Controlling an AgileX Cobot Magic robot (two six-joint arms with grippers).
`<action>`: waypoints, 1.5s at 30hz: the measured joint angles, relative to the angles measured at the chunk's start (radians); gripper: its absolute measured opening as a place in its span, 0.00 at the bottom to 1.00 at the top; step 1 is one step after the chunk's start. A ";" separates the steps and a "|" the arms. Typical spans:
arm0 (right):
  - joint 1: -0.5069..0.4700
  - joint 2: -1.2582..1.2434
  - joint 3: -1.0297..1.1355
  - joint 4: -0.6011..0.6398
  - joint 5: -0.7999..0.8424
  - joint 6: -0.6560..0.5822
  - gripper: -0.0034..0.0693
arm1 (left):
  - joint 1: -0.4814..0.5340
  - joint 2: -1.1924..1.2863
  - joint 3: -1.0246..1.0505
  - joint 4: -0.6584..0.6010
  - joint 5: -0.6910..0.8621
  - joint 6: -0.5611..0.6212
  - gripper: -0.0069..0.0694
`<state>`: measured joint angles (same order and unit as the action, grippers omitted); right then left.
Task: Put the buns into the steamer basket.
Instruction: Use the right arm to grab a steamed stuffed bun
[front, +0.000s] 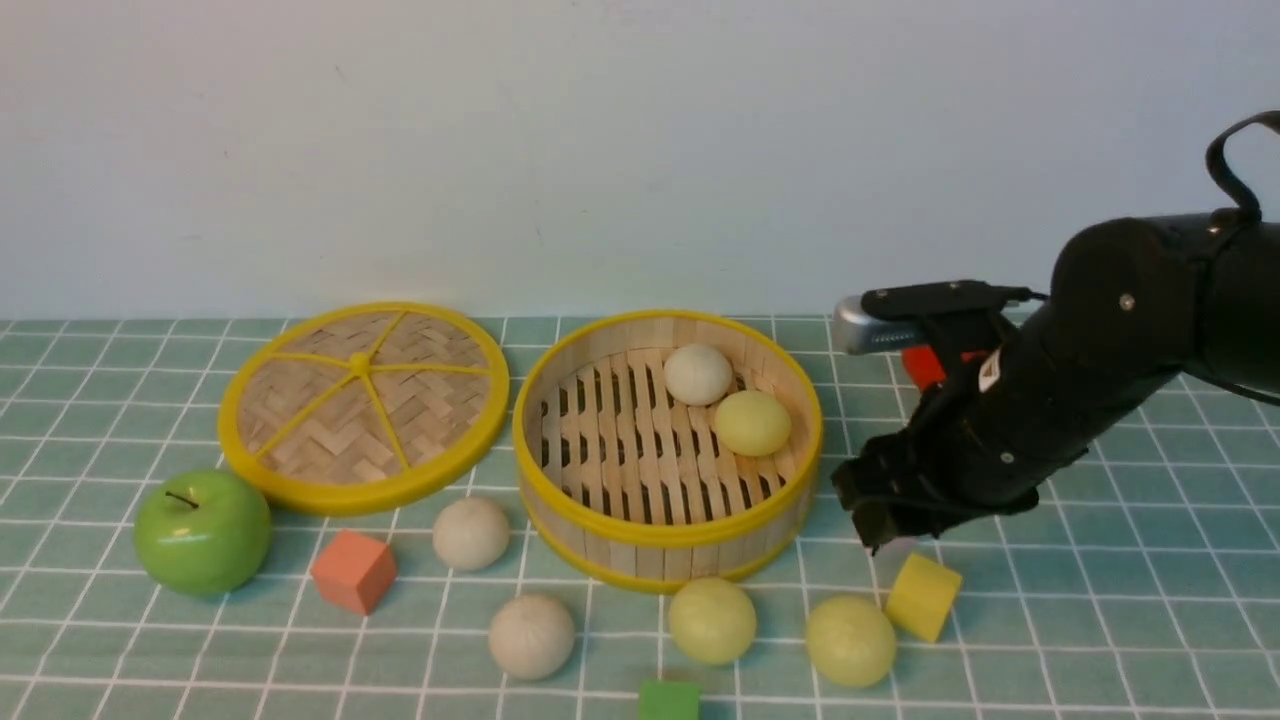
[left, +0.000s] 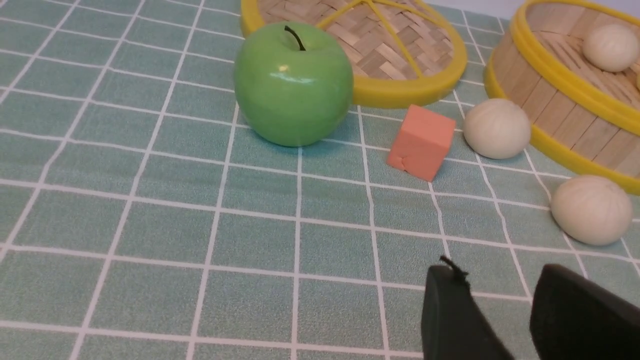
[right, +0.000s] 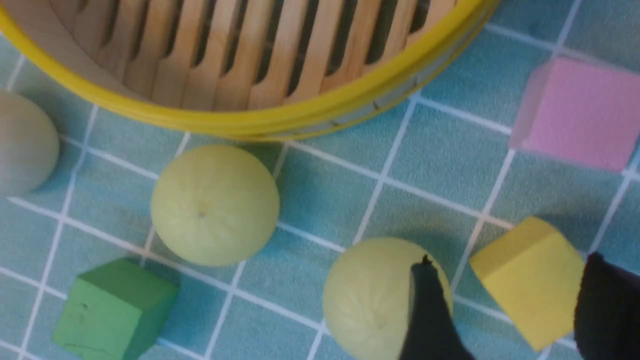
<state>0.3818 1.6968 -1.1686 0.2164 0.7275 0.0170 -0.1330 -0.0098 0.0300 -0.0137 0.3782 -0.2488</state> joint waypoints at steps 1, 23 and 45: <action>0.000 0.000 0.004 0.001 0.004 0.000 0.54 | 0.000 0.000 0.000 0.000 0.000 0.000 0.40; 0.128 0.080 0.031 -0.016 0.033 0.107 0.40 | 0.000 0.000 0.000 0.000 0.000 0.000 0.40; 0.128 0.085 0.031 -0.046 0.027 0.109 0.40 | 0.000 0.000 0.000 -0.001 0.000 0.000 0.40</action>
<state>0.5101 1.7817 -1.1378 0.1704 0.7550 0.1258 -0.1330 -0.0098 0.0300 -0.0146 0.3782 -0.2488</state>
